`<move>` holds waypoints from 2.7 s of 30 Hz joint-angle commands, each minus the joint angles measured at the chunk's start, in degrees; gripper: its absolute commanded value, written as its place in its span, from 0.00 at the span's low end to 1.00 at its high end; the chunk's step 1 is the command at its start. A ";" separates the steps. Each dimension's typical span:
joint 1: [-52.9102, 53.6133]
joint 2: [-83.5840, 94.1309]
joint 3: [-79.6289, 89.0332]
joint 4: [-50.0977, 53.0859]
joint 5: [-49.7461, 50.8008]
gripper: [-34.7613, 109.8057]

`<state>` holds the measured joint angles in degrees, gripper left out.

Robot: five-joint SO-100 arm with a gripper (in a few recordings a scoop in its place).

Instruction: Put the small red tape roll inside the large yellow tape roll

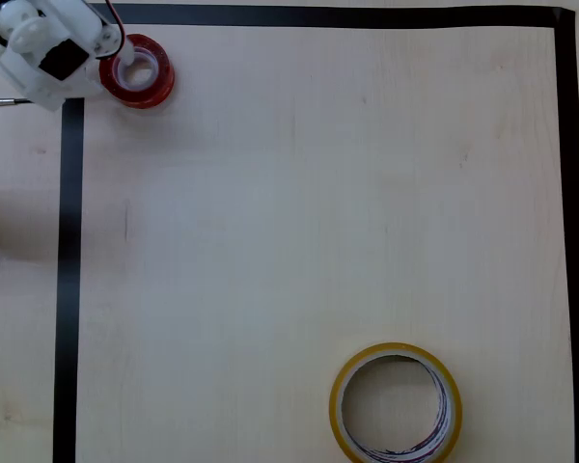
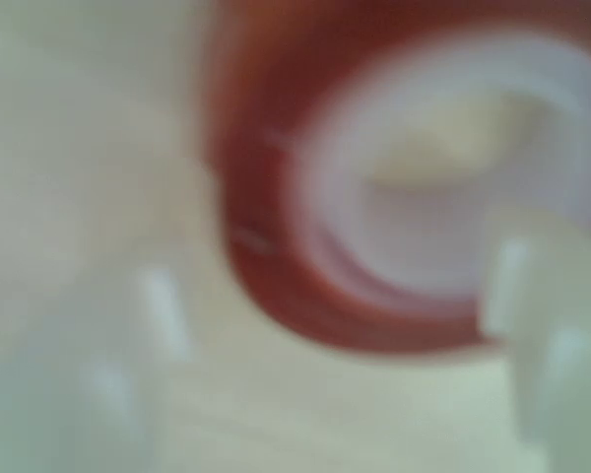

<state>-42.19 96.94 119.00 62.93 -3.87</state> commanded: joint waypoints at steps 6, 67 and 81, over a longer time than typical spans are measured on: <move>0.88 3.34 4.31 -4.66 -0.97 0.35; 58.54 -59.59 -130.43 21.88 -13.89 0.24; 65.30 -66.27 -122.61 -0.09 -9.32 0.24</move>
<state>21.88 27.42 -4.22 67.32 -14.50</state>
